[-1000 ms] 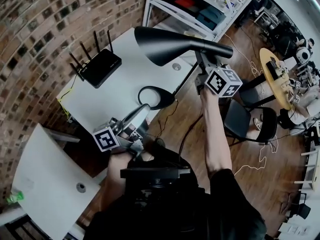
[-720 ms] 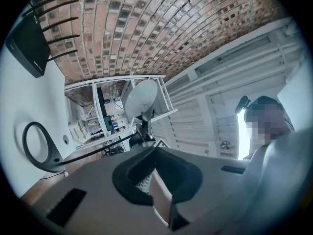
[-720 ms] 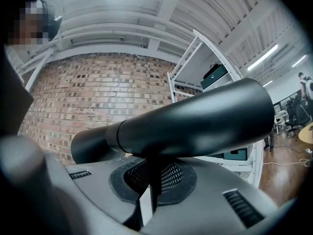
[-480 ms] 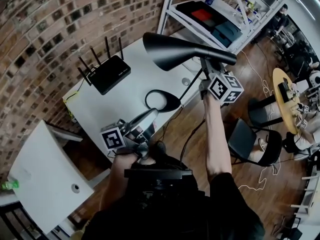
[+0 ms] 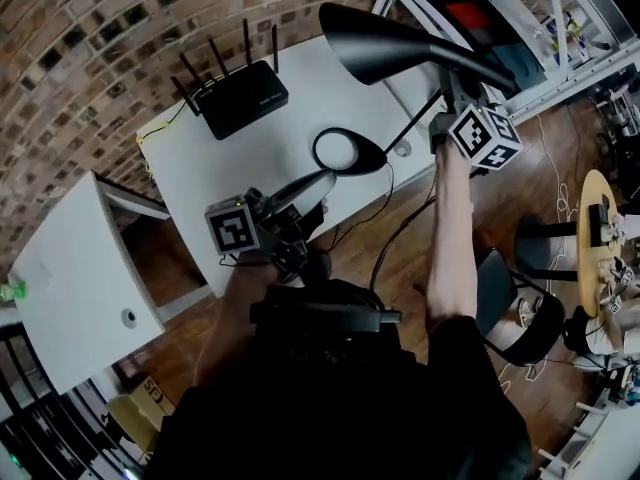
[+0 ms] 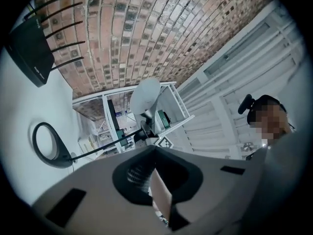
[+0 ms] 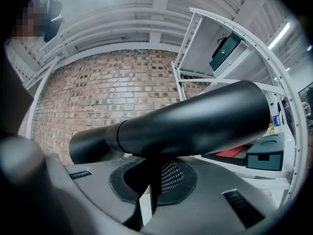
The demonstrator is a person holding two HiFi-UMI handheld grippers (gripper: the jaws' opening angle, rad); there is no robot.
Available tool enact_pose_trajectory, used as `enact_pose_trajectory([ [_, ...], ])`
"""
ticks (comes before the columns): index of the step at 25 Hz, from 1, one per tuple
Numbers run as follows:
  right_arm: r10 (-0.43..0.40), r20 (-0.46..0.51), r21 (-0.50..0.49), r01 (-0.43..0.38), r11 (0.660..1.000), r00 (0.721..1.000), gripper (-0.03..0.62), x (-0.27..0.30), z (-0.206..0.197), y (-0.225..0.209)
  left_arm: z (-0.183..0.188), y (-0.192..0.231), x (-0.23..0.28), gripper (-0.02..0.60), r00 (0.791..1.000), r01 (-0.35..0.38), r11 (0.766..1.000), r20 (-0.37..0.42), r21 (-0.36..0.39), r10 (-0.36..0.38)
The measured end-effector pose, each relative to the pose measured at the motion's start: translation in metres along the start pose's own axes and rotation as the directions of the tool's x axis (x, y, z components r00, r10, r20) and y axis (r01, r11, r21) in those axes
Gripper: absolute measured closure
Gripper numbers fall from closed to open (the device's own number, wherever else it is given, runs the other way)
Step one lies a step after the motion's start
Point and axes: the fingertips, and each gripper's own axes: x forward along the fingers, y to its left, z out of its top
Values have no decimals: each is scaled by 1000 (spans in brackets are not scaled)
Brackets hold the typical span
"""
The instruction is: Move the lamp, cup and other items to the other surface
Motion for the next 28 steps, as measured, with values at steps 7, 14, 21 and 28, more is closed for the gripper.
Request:
enact_pose_trajectory([
  [7, 42, -8, -2, -42, 999, 999, 582, 50, -15, -28, 4, 14, 15, 578, 997, -50, 999, 62, 12, 49],
  [14, 63, 7, -20, -63, 998, 998, 582, 79, -13, -38, 19, 16, 26, 578, 993, -71, 996, 100, 46, 66],
  [21, 78, 21, -12, -78, 997, 997, 582, 100, -15, -44, 14, 21, 27, 578, 987, -99, 995, 132, 28, 95],
  [28, 107, 10, -11, -107, 994, 994, 582, 121, -36, -40, 22, 29, 24, 578, 982, -134, 988, 141, 75, 123],
])
